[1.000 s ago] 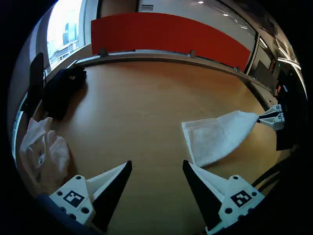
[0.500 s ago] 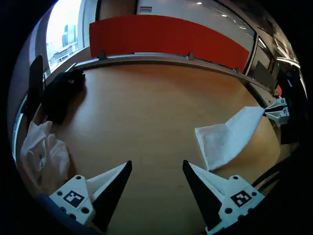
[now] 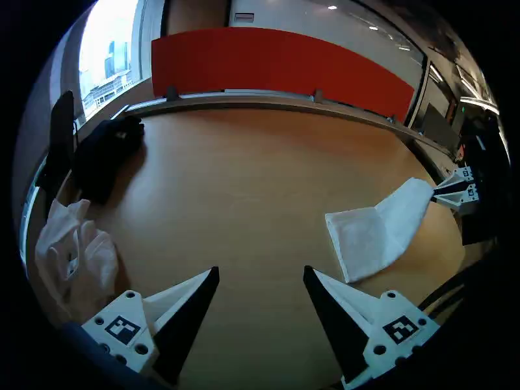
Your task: Fold towel
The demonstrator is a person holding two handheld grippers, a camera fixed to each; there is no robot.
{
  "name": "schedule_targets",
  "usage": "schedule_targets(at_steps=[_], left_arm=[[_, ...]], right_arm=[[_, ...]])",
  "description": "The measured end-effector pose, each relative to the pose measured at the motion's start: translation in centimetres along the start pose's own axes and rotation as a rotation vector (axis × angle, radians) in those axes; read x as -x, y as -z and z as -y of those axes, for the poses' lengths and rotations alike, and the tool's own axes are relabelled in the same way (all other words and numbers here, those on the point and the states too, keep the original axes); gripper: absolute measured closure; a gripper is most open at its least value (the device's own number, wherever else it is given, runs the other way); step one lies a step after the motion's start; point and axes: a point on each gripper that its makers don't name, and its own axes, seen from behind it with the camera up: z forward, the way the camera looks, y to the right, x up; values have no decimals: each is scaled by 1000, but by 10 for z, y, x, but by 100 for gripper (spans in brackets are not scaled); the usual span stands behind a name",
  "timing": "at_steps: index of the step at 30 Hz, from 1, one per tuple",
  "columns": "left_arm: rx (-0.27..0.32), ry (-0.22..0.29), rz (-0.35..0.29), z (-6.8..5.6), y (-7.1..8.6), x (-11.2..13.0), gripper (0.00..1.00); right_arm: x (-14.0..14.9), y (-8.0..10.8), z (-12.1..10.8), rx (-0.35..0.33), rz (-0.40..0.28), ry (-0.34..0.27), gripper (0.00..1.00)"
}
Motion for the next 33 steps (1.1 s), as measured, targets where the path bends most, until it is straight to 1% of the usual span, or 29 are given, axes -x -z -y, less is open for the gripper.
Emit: schedule_targets(at_steps=[9, 17, 20, 26, 33], left_arm=[[-11, 17, -13, 7, 10, 1, 4], [-37, 27, -20, 21, 21, 4, 4], [-47, 33, -21, 26, 24, 6, 3], [-66, 54, -25, 36, 30, 12, 4], [-82, 70, -25, 43, 34, 18, 4]], right_arm=[[-9, -29, 44, -102, 3, 23, 96], [-14, -58, 80, -195, 17, 61, 96], [-16, -67, 92, -225, 23, 79, 96], [-17, -76, 107, -269, 38, 106, 96], [-13, -84, 110, -282, 58, 109, 96]])
